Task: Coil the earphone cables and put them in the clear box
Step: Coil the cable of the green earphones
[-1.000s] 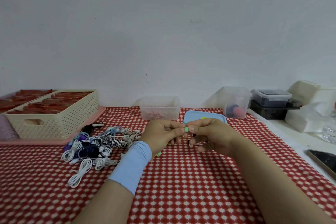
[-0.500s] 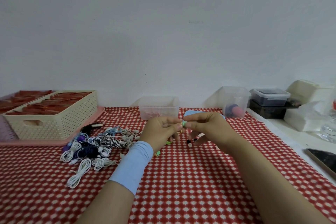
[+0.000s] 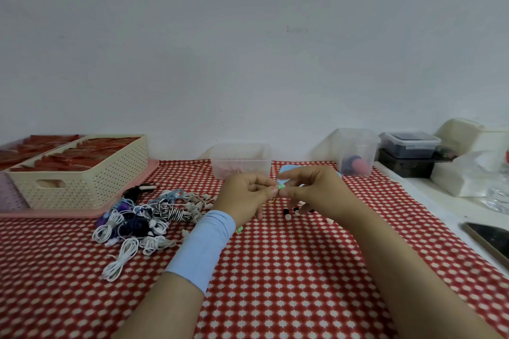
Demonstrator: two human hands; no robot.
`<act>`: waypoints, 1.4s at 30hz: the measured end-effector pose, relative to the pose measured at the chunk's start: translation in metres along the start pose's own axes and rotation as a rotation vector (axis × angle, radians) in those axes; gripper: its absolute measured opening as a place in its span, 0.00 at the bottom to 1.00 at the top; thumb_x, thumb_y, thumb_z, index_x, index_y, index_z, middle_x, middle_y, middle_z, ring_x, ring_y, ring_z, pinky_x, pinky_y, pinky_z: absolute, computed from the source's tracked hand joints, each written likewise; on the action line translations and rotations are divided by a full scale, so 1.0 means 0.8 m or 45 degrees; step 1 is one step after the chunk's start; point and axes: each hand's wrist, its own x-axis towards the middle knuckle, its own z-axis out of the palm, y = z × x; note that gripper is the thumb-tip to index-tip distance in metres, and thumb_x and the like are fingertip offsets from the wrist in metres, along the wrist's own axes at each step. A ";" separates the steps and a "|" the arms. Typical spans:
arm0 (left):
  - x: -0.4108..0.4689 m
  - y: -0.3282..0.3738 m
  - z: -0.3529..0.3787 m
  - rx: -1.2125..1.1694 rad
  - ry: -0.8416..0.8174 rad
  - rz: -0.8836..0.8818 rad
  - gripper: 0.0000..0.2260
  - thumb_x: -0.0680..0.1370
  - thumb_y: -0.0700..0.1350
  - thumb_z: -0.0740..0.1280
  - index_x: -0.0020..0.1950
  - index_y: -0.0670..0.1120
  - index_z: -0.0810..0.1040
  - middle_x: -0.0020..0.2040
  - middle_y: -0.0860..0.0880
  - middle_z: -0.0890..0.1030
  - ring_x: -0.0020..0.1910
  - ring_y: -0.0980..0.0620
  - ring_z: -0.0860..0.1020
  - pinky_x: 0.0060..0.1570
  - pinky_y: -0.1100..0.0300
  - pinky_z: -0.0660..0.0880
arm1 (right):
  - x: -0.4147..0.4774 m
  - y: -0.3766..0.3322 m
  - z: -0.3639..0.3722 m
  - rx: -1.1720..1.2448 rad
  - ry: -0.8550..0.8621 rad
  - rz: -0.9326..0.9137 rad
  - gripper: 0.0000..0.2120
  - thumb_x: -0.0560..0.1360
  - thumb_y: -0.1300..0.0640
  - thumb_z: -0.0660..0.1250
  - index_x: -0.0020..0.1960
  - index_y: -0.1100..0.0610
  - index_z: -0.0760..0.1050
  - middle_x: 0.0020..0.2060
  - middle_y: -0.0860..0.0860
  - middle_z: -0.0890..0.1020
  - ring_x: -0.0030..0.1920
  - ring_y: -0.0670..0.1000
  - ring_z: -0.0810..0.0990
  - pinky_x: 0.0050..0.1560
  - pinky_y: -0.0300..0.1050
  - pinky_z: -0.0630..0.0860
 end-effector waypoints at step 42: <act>0.006 -0.009 -0.081 0.695 -0.008 -0.116 0.15 0.73 0.52 0.74 0.57 0.56 0.76 0.58 0.54 0.78 0.57 0.53 0.77 0.57 0.57 0.73 | 0.048 0.007 0.067 -0.310 0.002 0.080 0.04 0.78 0.59 0.70 0.49 0.52 0.82 0.38 0.50 0.85 0.27 0.48 0.79 0.31 0.37 0.76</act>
